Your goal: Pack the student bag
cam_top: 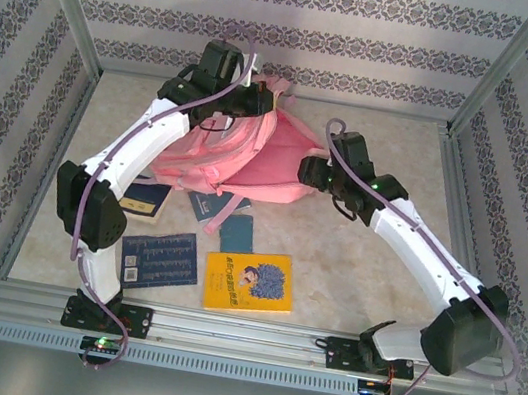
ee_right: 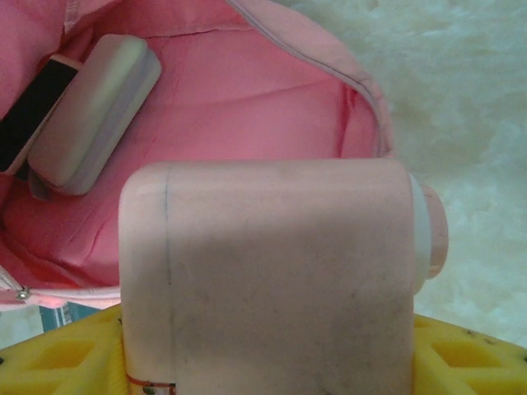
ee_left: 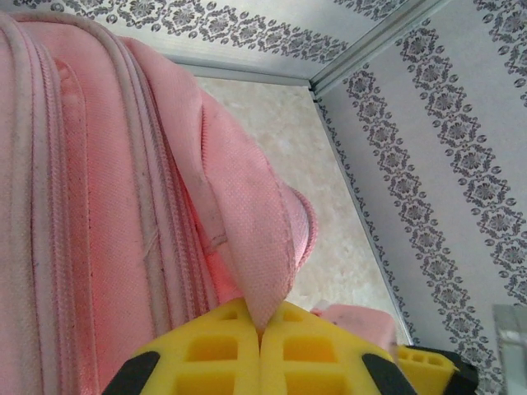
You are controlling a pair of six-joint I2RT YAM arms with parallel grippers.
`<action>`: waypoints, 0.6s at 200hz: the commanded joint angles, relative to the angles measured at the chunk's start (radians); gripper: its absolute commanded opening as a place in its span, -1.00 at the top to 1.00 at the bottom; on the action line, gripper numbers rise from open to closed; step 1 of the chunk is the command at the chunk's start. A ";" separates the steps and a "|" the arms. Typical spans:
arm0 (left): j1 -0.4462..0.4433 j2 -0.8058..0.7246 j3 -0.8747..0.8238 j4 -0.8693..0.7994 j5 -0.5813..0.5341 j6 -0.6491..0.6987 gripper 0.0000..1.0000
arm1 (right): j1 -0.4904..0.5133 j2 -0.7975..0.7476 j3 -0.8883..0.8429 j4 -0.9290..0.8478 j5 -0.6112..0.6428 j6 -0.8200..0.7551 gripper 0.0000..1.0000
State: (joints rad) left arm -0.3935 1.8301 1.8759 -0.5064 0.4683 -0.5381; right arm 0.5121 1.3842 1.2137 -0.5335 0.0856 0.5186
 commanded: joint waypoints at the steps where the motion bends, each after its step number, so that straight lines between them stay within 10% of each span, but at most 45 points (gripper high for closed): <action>1: -0.014 -0.129 0.016 -0.031 0.011 0.083 1.00 | -0.023 0.136 0.116 0.152 -0.211 0.171 -0.17; 120: 0.049 -0.158 0.037 0.001 0.035 0.128 1.00 | 0.069 0.545 0.315 0.550 -0.490 0.591 -0.25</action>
State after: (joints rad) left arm -0.3622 1.6878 1.8740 -0.6285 0.4713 -0.4252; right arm 0.5495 1.9049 1.4422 -0.1051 -0.3405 1.0271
